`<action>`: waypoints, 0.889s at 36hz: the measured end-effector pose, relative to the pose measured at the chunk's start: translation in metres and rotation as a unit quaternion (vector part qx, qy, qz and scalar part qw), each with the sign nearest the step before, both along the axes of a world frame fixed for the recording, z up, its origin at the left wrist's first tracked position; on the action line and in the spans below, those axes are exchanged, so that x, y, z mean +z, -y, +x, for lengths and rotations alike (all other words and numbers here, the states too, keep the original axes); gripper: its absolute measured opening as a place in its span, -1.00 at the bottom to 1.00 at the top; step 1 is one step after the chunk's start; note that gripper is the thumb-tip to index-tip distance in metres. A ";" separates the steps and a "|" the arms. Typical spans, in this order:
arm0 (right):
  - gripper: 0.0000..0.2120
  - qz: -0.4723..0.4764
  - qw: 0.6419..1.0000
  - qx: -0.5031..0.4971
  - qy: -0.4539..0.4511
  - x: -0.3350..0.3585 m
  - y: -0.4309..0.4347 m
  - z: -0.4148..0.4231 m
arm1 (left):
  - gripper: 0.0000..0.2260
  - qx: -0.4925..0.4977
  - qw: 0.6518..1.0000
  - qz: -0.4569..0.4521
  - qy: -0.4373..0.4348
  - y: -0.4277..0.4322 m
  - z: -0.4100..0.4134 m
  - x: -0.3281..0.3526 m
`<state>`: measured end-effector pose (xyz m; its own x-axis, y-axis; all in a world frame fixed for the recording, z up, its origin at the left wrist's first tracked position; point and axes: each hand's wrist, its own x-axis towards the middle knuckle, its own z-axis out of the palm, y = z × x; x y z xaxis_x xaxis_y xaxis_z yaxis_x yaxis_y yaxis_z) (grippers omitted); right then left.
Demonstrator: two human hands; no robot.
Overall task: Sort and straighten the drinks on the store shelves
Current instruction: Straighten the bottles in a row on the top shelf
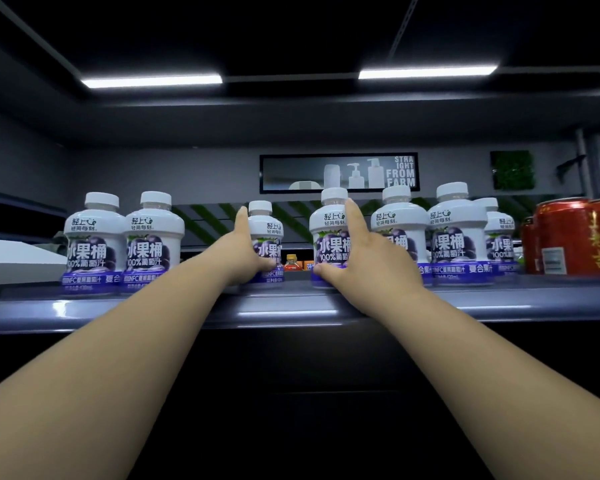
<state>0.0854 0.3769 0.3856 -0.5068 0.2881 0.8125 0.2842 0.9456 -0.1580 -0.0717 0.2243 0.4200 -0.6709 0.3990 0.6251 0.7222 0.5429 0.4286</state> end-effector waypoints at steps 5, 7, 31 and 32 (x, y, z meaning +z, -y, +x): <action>-0.01 -0.002 1.000 0.025 0.003 0.001 -0.004 0.002 | -0.05 -0.038 0.999 0.026 0.009 0.003 -0.001 0.000; -0.03 -0.009 0.999 0.034 0.001 0.001 -0.004 0.003 | -0.10 -0.064 0.996 0.052 0.024 0.007 0.002 0.000; -0.02 -0.093 0.974 0.207 0.012 0.003 0.018 -0.018 | -0.04 -0.005 0.992 0.087 -0.093 0.043 0.028 -0.028; -0.03 -0.101 0.972 0.214 0.010 0.003 0.017 -0.018 | -0.02 0.004 0.991 0.090 -0.098 0.040 0.028 -0.029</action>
